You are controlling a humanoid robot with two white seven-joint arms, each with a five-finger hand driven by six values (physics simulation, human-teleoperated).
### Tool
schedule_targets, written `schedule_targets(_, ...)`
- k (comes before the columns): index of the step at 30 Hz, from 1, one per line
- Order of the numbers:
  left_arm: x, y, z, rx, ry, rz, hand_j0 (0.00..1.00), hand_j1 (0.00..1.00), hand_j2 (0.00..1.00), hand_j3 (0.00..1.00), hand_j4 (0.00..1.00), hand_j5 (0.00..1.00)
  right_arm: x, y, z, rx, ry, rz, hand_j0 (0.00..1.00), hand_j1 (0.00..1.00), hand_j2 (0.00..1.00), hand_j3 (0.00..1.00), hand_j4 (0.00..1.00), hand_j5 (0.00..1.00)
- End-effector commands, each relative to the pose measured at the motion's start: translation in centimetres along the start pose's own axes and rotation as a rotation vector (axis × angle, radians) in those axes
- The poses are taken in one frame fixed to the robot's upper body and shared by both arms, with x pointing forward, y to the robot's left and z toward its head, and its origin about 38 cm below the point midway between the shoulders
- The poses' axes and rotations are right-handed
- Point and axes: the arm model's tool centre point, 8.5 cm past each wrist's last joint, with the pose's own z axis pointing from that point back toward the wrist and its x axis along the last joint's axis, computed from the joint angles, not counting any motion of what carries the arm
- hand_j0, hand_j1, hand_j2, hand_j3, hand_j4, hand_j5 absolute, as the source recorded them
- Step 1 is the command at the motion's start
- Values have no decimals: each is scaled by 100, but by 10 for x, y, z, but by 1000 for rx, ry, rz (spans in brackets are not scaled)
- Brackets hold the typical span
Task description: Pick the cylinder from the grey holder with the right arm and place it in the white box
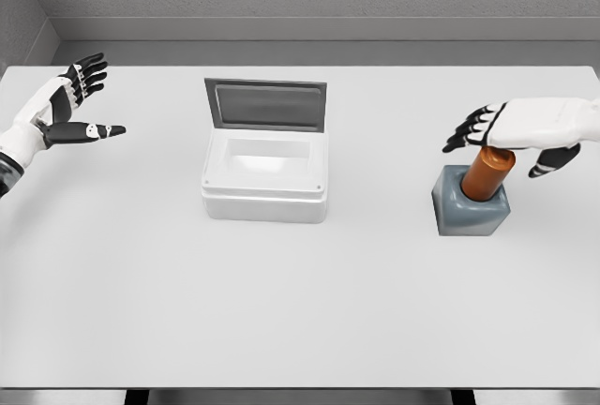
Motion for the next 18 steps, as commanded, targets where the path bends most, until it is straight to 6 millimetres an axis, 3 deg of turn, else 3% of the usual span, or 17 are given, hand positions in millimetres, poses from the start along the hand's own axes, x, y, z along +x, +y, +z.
schedule_targets(1,1,1,0,0,-2,3,100,100,100,100,100,100,2,-2,0,-4,-7,2,100,100,100,100,100,100)
schedule_targets(7,0,1,0,1,-1,4,100,100,100,100,100,100,0,-6,7,-10,9,11,100,100,100,100,100,100)
schedule_targets(18,0,1,1,0,0,3,100,100,100,100,100,100,16,-8,6,-8,-31,35,97,97,97,97,97,97)
